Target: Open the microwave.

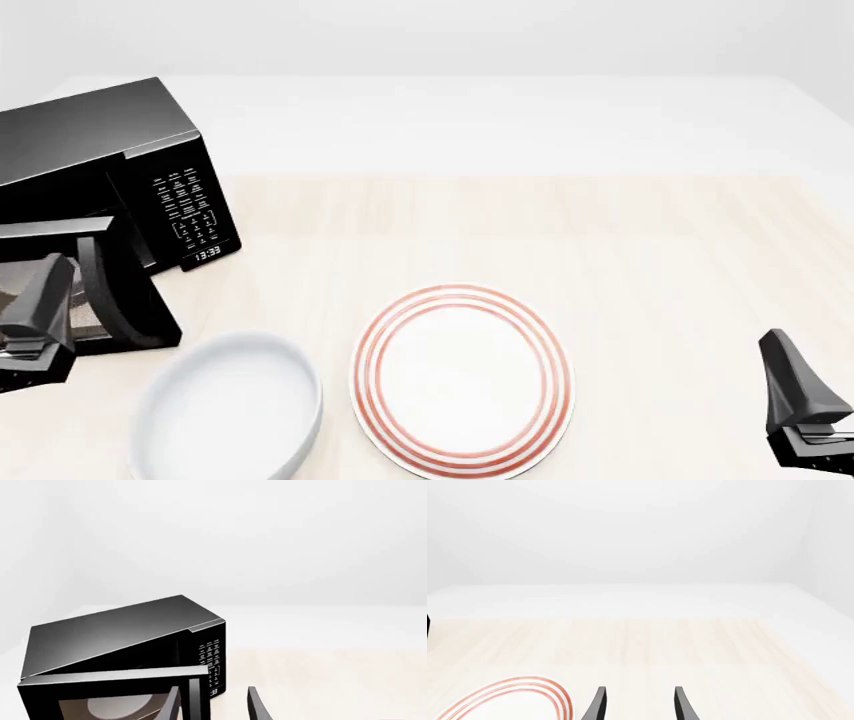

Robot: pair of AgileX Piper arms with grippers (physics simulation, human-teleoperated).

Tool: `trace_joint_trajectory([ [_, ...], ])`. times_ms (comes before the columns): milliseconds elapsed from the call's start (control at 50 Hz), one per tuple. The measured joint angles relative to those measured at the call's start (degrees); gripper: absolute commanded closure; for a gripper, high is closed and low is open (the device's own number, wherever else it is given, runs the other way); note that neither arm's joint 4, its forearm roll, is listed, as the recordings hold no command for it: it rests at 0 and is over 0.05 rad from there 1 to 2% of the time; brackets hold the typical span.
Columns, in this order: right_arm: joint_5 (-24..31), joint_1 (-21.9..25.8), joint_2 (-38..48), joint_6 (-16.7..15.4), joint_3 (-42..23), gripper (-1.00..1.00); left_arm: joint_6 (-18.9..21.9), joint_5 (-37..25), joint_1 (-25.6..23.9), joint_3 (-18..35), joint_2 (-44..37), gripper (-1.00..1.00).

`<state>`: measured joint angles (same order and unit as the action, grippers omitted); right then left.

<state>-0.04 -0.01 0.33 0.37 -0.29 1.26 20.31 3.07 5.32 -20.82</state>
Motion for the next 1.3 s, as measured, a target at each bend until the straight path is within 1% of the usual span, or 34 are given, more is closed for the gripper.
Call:
trace_joint_trajectory([
  [320,0.00,0.00,0.00,0.00,0.00,-1.00,0.98,-6.67,-0.70,4.83,3.48,-1.00],
  [500,0.00,0.00,0.00,0.00,0.00,-1.00,1.83,-8.56,-0.75,7.94,2.81,-1.00],
  [680,0.00,0.00,0.00,0.00,0.00,-1.00,3.05,-8.56,-1.12,9.95,0.78,-1.00],
  [860,0.00,0.00,0.00,0.00,0.00,-1.00,4.01,-10.64,-1.49,13.76,-1.05,-1.00],
  [1140,0.00,0.00,0.00,0.00,0.00,-1.00,5.15,-9.77,-2.16,18.08,-7.75,-1.00],
  [1300,0.00,0.00,0.00,0.00,0.00,-1.00,5.54,-11.21,-2.51,22.09,-11.70,-1.00],
])
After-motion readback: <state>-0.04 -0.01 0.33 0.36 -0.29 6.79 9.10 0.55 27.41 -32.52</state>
